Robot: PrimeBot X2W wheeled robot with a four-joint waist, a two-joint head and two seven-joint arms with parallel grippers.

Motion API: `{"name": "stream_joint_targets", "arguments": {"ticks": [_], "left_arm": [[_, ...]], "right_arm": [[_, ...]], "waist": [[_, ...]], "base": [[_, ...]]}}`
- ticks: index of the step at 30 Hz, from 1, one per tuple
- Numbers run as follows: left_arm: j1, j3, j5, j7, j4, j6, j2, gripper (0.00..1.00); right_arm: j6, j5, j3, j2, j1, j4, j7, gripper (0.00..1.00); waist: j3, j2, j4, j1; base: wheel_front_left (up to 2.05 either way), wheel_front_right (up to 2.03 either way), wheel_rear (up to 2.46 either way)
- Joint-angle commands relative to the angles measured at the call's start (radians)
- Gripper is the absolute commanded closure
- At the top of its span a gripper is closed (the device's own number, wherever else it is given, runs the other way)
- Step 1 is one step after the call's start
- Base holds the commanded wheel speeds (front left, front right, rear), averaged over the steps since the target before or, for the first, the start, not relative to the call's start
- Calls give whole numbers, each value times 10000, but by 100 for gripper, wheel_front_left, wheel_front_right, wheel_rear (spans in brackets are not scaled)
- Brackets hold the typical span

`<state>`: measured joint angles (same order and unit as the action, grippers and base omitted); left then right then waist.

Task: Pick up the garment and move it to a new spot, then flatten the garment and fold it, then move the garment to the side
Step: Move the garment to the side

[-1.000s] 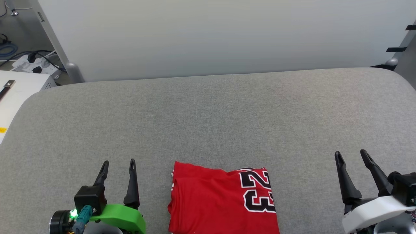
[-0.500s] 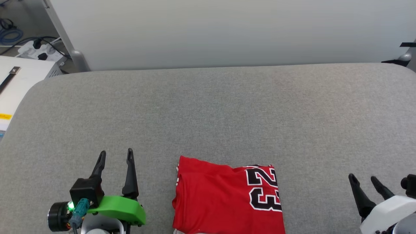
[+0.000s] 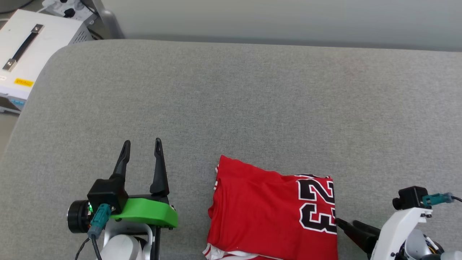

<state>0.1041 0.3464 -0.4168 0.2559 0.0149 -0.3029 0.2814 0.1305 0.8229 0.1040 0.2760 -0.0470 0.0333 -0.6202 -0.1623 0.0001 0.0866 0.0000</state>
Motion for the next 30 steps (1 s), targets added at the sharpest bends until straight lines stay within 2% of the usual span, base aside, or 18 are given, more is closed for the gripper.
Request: {"name": "stream_joint_targets", "arguments": {"ticks": [1,10,11,12,13,22,26,30], "left_arm": [[187,-69,110,58,13,101,-120,0],[386,-369,464,58,-182,507,-528,0],[395,-414,501,58,-202,547,-569,0],[397,-449,529,58,-224,577,-600,0],[391,-491,563,58,-252,611,-633,0],[98,-847,731,58,-521,814,-719,0],[-45,-919,811,58,-561,888,-647,0],[-149,-977,897,58,-461,909,-531,0]], "right_arm": [[2,316,200,-34,295,91,-133,0],[2,1014,1169,-91,963,1264,-965,0],[2,1017,1248,-83,1001,1384,-1048,17],[2,1009,1311,-75,1030,1457,-1089,76],[2,1041,1358,-89,1066,1505,-1091,100],[2,973,1563,209,1608,993,-601,100],[2,448,1590,703,1861,608,-313,100],[2,-47,1619,1123,1957,215,-273,100]], "waist": [[-547,-1,492,0],[-983,-1,779,0],[-997,-1,788,0],[-995,-1,792,0],[-983,-1,787,0],[-294,-1,301,0],[15,-1,-193,0],[108,-1,-967,0]], "base": [[0,0,0],[0,0,0],[0,0,0],[0,0,0],[0,0,0],[0,0,0],[0,0,0],[0,0,0]]}}
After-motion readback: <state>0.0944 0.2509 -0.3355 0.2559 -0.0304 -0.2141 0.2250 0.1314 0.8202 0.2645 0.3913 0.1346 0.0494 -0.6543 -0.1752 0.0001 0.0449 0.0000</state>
